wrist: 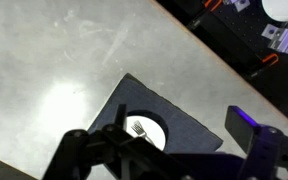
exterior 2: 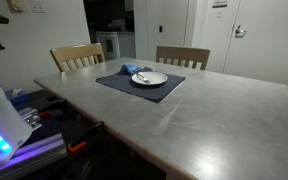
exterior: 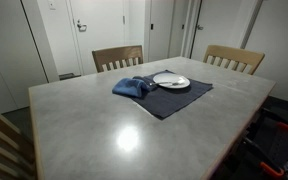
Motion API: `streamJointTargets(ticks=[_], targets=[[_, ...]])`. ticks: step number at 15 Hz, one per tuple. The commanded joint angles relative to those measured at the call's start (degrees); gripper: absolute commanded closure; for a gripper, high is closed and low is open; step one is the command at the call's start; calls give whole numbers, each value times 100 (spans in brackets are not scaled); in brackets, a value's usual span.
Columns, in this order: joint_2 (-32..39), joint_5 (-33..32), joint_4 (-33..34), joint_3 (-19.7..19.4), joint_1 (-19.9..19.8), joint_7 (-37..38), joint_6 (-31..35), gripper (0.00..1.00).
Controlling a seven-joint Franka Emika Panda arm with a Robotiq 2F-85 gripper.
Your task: Take the fork off the plate then use the towel to wipe the plate
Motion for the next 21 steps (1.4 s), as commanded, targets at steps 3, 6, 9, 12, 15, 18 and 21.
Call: streamJointTargets(ticks=[3, 6, 9, 12, 15, 18, 21], targets=[[338, 673, -273, 138, -95, -586, 624, 0], [333, 770, -237, 289, -256, -547, 493, 0], [380, 810, -246, 300, -261, -563, 522, 0], [370, 817, -259, 303, -244, -589, 549, 0], [388, 823, -327, 382, -173, -686, 684, 0], [394, 813, -410, 477, -132, -769, 962, 0], [497, 785, -497, 557, -98, -853, 1391, 0]])
